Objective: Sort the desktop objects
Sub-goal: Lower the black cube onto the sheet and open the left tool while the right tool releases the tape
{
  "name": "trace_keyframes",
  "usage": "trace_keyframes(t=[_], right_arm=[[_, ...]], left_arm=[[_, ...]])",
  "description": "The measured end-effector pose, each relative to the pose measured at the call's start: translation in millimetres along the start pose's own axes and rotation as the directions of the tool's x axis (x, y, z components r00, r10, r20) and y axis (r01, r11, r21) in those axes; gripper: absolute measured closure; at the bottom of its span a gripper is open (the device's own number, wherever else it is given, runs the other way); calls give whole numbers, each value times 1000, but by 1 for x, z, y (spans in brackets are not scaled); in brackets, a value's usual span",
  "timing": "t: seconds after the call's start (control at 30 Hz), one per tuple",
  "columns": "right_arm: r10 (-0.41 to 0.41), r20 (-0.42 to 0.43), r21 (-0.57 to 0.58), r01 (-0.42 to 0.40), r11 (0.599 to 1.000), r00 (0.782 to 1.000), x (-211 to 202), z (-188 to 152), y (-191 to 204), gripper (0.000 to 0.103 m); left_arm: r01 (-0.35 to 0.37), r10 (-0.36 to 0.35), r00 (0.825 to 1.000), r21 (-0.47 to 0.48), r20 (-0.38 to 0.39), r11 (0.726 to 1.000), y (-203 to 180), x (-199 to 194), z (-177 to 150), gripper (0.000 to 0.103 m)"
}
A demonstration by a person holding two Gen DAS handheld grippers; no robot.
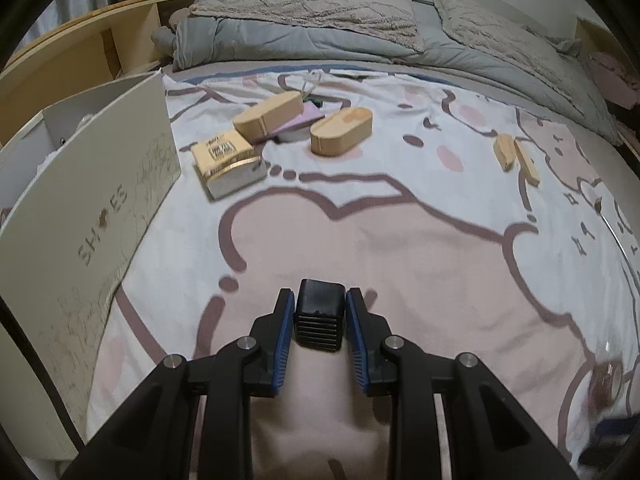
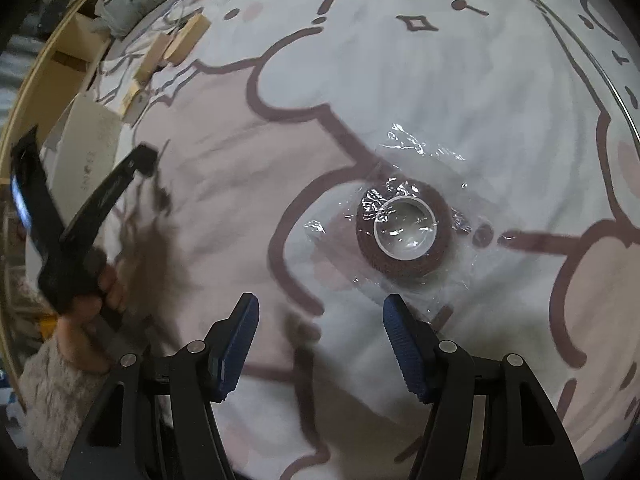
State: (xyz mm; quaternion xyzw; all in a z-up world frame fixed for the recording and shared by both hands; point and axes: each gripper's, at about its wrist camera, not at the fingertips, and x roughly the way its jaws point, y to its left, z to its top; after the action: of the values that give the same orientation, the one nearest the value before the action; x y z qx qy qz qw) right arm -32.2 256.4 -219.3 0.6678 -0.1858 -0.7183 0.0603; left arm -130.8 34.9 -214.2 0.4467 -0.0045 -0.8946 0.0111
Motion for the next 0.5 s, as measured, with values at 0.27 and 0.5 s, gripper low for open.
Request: trace_keyframes(t=[0.27, 0.5], right_arm=[[-41, 93, 42, 38, 998, 995, -4, 26, -11, 38], [19, 116, 180, -40, 983, 993, -27, 12, -25, 13]], left_arm=[[-18, 18, 1000, 34, -1, 999, -6, 1, -20, 76], [-7, 6, 1000, 28, 24, 1000, -4, 1, -26, 76]])
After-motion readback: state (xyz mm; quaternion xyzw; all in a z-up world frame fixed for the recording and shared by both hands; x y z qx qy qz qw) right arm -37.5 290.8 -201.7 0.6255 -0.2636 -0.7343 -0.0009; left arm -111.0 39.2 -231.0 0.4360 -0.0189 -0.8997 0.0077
